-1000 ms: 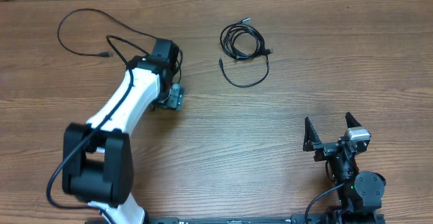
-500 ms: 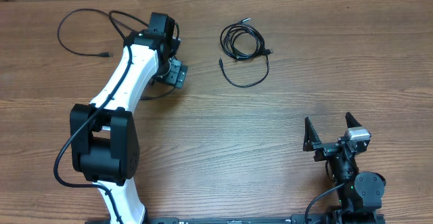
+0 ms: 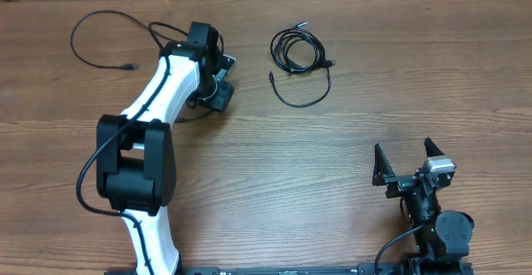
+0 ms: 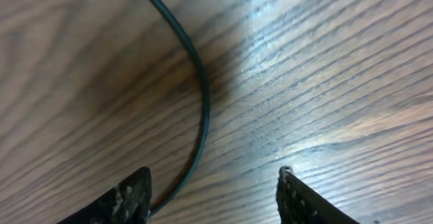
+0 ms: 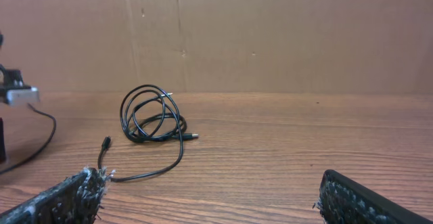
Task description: Untangle cables
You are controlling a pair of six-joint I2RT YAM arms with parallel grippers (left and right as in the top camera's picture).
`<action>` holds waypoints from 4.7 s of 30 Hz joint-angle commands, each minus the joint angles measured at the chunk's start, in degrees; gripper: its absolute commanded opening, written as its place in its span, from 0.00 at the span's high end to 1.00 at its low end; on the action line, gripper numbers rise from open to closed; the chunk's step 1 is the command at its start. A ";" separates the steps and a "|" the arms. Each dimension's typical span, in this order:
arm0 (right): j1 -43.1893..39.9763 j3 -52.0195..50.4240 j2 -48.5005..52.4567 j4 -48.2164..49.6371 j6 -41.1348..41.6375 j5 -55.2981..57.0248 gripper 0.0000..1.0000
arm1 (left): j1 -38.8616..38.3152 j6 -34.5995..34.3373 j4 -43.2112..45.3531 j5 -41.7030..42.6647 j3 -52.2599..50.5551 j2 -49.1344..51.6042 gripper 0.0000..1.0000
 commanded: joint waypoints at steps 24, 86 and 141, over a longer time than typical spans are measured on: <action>-0.11 -0.57 -0.13 0.31 -0.31 0.31 0.00 | 5.22 7.65 -0.85 7.98 -1.88 3.98 0.38; -0.11 -0.57 -0.13 0.31 -0.31 0.31 0.00 | 5.42 2.89 0.11 16.44 -4.07 3.98 0.00; -0.11 -0.57 -0.13 0.31 -0.31 0.31 0.00 | 5.05 2.25 4.79 10.03 -4.07 3.98 0.00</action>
